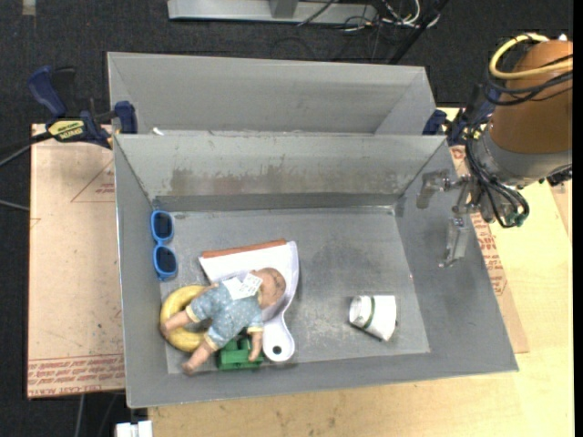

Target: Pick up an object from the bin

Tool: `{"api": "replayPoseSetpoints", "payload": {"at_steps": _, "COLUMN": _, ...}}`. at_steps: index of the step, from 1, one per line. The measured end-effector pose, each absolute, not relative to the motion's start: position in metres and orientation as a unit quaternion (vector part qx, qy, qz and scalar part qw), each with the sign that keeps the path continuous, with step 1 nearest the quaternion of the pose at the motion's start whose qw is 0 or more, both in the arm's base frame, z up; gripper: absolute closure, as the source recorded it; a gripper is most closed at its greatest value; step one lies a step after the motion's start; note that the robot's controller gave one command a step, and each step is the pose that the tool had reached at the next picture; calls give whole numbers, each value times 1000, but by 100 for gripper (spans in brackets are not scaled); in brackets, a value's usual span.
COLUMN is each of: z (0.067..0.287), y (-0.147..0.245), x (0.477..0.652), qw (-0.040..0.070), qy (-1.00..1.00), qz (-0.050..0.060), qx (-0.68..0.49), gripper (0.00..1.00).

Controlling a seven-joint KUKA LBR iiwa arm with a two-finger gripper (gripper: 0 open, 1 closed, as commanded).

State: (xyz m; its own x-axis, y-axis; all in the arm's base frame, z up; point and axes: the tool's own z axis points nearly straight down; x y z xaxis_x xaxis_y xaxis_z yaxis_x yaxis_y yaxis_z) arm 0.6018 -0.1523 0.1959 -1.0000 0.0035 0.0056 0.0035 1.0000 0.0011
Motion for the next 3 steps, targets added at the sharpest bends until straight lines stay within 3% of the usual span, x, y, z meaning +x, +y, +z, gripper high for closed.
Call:
{"api": "replayPoseSetpoints", "payload": {"at_steps": 1, "z": 201, "y": -152, "x": 603, "qw": -1, "qy": -1000, "qz": 0, "qx": 0, "gripper": 0}}
{"api": "replayPoseSetpoints", "payload": {"at_steps": 2, "z": 164, "y": -112, "x": 577, "qw": -2, "qy": -997, "qz": 1, "qx": 75, "gripper": 0}}
{"api": "replayPoseSetpoints", "payload": {"at_steps": 3, "z": 140, "y": -74, "x": 546, "qw": -1, "qy": -997, "qz": 0, "qx": 77, "gripper": 0}}
